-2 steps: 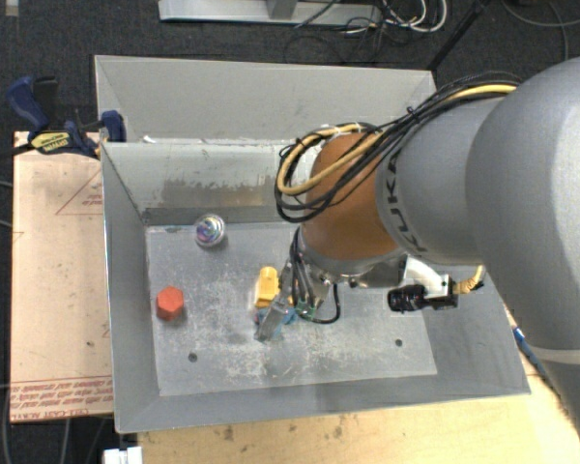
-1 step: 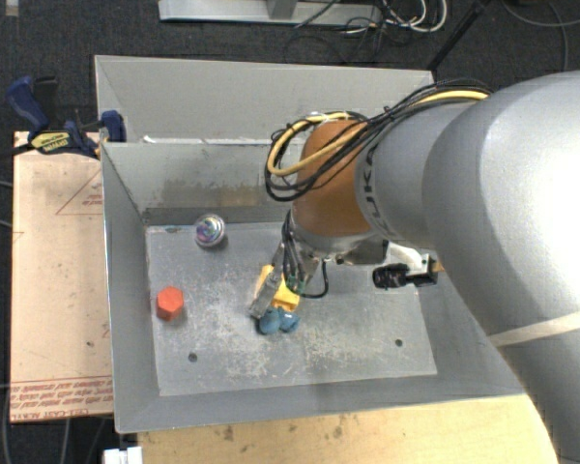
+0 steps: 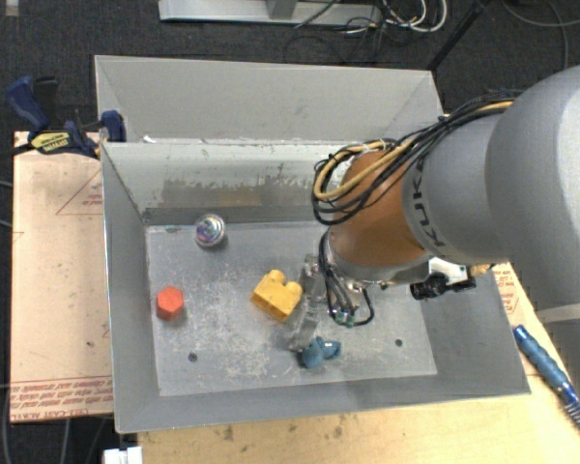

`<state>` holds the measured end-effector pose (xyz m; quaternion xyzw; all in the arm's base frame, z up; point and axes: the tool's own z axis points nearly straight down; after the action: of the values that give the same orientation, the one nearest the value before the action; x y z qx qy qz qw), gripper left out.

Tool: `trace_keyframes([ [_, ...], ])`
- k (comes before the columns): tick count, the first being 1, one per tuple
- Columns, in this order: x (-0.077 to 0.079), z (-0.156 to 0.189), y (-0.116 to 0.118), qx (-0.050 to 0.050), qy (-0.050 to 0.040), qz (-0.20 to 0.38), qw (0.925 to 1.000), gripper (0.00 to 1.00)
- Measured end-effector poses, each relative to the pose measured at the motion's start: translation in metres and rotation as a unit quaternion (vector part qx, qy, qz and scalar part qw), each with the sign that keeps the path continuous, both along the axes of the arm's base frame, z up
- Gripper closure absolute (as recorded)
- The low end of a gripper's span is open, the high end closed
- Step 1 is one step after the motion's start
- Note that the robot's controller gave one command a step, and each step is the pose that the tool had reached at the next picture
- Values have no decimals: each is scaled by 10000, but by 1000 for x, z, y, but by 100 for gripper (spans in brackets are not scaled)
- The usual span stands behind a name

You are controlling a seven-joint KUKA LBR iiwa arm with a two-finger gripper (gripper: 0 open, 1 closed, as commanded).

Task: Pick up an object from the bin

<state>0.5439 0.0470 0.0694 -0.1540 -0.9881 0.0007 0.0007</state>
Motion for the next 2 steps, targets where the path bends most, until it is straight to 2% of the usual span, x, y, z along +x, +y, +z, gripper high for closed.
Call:
trace_keyframes([
  [1, 14, 0, 43, 20, -23, -371, 9993, 0],
  [2, 14, 1, 41, 13, -19, -388, 9992, 100],
])
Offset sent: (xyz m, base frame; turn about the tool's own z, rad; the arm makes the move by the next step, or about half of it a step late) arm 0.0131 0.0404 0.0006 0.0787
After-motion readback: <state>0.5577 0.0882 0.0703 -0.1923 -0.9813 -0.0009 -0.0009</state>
